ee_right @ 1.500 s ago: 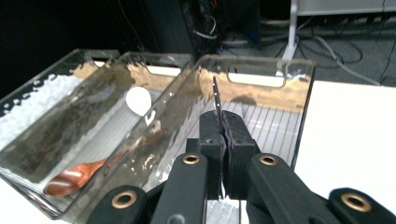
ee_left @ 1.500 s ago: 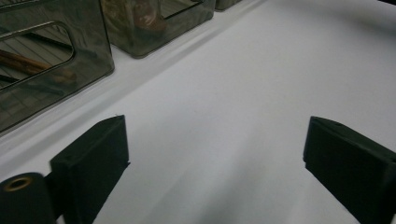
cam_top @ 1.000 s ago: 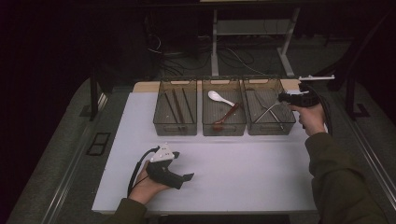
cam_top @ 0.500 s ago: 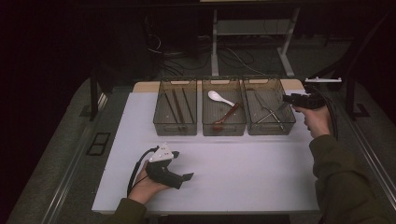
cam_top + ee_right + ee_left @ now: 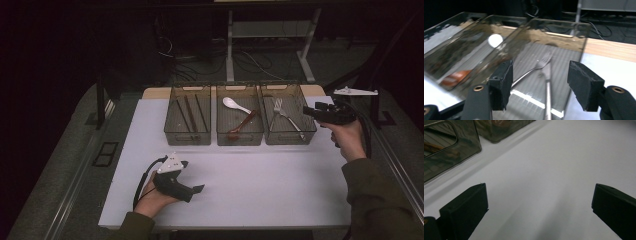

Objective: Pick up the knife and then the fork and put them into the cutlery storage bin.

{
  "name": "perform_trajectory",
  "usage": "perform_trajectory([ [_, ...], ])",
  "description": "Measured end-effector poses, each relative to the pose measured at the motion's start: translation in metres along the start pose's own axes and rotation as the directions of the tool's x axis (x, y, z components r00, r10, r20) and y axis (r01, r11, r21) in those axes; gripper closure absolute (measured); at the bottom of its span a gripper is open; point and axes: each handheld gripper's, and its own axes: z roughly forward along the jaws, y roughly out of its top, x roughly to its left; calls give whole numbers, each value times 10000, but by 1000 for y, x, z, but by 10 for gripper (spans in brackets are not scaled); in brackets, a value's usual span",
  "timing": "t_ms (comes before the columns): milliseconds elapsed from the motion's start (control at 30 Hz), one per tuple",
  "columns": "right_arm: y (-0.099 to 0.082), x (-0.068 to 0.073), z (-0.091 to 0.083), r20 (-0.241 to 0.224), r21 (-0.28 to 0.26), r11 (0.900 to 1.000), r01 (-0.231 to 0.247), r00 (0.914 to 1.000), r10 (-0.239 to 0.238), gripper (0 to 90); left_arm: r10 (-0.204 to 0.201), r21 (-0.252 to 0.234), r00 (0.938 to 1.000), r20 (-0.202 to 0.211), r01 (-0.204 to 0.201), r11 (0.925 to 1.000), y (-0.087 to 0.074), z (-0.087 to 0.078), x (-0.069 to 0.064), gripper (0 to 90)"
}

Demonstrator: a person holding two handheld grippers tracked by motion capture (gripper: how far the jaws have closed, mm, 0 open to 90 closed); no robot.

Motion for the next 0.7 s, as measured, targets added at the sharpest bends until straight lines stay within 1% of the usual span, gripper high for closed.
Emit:
perform_trajectory([
  [100,-6,10,-7,-357,51,9995,316,9989,-314,321,-17,39,10000,-13,17,10000,0,0,0,0],
  [167,-11,17,-10,-469,96,9985,543,9974,-538,310,-53,8,10000,-23,53,10000,0,-1,0,0],
  [233,-17,24,-14,-475,72,9971,761,9960,-757,309,-51,8,10000,-10,51,10000,0,-1,1,0],
  [400,-32,41,-24,-770,100,9946,1028,9918,-1018,271,-68,-30,9999,-75,67,10000,-1,-3,2,0],
  [467,-38,47,-27,-1011,74,9943,1063,9893,-1050,264,-66,-49,9999,-77,66,10000,-2,-3,2,0],
  [533,-45,53,-29,-1223,79,9950,993,9877,-976,261,-70,-53,9999,-80,70,10000,-2,-3,2,0],
  [700,-64,65,-31,-1498,331,9939,1055,9837,-995,253,-60,-136,9999,-115,59,9999,-3,-3,2,0],
])
